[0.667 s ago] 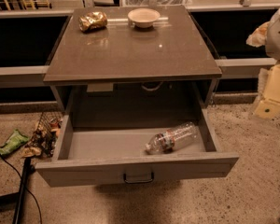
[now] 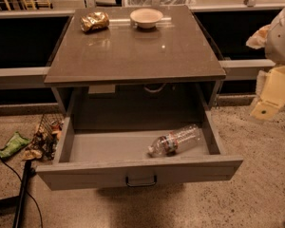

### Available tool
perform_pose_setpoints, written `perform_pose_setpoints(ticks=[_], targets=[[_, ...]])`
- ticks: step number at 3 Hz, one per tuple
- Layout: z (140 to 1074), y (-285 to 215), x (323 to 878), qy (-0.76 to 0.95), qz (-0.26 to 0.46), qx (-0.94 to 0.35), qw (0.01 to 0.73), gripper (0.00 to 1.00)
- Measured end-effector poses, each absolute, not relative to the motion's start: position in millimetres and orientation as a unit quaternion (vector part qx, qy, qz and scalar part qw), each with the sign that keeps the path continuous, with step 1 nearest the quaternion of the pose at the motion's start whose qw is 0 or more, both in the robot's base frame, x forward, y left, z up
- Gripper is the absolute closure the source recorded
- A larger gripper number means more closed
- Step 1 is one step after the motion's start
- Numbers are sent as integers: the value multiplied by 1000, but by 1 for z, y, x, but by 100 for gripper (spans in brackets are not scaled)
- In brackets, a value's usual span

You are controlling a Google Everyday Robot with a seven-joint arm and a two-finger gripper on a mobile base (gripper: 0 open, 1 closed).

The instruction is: Pick water bottle from top drawer and place on counter

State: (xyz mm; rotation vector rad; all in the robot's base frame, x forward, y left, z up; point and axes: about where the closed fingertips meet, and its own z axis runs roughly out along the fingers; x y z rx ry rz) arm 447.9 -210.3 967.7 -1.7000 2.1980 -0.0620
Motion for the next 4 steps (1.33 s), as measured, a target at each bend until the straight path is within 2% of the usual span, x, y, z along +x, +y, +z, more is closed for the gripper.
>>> perform_pose_setpoints(ticks=[2,3,4], targets=[[881,-132,507,725,101,-633,253,0],[841,-84,515,682,181,-648,286,0],[840,-83,515,682,181,-648,285,0]])
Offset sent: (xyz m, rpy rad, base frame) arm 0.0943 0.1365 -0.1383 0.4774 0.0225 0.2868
